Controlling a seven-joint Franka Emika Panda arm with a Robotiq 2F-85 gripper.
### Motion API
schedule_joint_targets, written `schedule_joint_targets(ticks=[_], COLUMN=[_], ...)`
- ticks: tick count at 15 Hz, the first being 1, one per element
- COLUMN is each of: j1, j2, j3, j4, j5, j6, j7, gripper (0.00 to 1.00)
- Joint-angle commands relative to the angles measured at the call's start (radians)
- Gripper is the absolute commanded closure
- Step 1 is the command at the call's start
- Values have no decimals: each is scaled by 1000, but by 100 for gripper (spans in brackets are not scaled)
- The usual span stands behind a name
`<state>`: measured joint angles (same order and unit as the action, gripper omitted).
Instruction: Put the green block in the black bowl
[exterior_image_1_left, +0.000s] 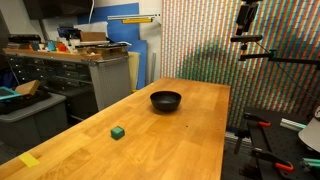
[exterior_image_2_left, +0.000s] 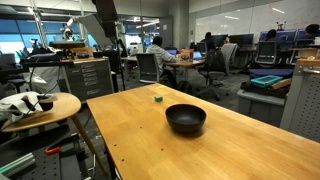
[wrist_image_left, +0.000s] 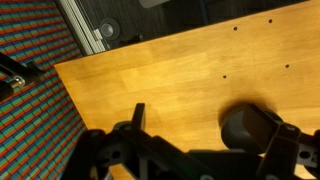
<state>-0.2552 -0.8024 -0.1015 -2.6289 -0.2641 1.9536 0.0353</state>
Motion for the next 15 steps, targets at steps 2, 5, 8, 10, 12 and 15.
schedule_joint_targets(ticks=[2, 5, 8, 10, 12, 15], j1=[45, 76, 107, 126, 142, 171], j2=[74, 153, 246, 316, 387, 506], j3=[43, 95, 153, 190, 226, 272], j4=[20, 39, 67, 98, 131, 198], j5=[35, 65, 83, 88, 82, 73], j6=[41, 78, 105, 114, 139, 159], j7=[91, 173, 243, 293, 351, 426], gripper=[0, 0, 0, 0, 0, 0])
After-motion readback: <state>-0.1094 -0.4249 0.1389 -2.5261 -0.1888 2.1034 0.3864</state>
